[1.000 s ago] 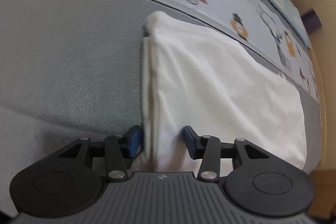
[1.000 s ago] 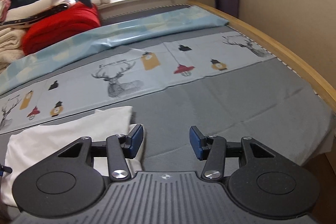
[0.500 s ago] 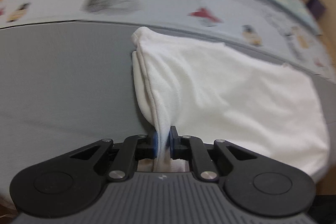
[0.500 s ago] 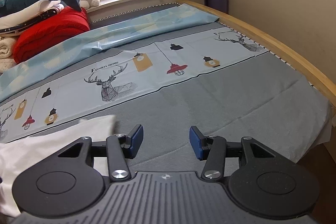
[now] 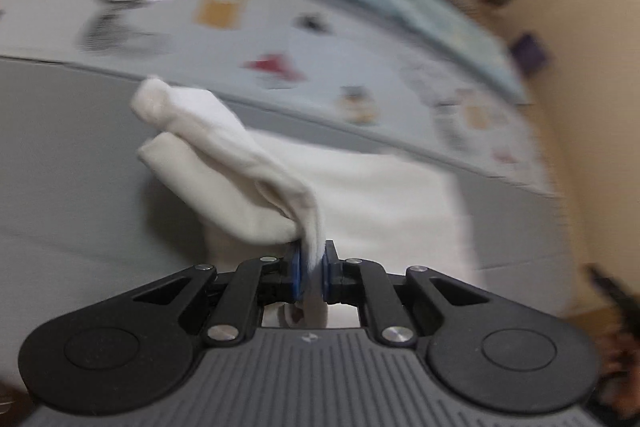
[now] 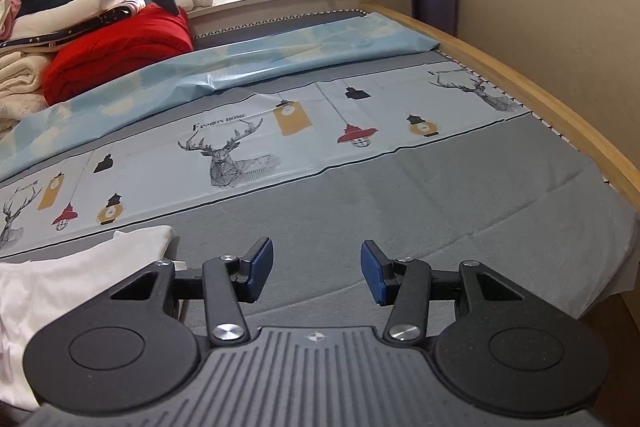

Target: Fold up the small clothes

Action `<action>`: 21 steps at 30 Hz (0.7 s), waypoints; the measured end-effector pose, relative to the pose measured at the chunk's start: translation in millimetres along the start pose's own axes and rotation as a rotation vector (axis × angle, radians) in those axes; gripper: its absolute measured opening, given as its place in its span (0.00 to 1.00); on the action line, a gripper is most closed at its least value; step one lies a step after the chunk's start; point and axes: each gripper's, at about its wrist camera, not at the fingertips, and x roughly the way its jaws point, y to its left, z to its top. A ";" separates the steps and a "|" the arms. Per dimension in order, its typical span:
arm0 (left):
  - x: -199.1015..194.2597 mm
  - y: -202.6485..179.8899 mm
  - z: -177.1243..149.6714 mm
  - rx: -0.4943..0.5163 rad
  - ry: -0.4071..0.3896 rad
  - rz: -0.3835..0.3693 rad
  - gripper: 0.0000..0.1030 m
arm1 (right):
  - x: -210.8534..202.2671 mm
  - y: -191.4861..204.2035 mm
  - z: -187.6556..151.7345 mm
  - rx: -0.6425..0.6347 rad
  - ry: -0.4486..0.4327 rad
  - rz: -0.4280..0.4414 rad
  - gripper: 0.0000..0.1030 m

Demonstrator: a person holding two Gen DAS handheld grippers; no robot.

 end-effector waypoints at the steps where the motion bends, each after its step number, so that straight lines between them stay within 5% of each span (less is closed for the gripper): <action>1: 6.2 -17.7 1.0 -0.001 0.006 -0.045 0.10 | -0.3 -3.4 0.0 0.006 -0.001 0.000 0.49; 6: 57.5 -115.9 -0.8 0.043 0.051 -0.197 0.10 | -0.3 -14.2 -3.5 0.036 0.012 -0.014 0.49; 12: 112.6 -208.1 -14.4 0.153 0.077 -0.271 0.16 | -1.8 -5.9 -6.6 0.006 0.012 -0.009 0.49; 17: 97.1 -187.7 -9.4 0.156 0.007 -0.234 0.21 | 7.1 9.5 -9.2 -0.026 0.049 0.058 0.49; 21: 88.8 -147.5 -4.5 0.143 0.054 -0.149 0.21 | 23.9 32.0 -13.1 -0.060 0.113 0.169 0.49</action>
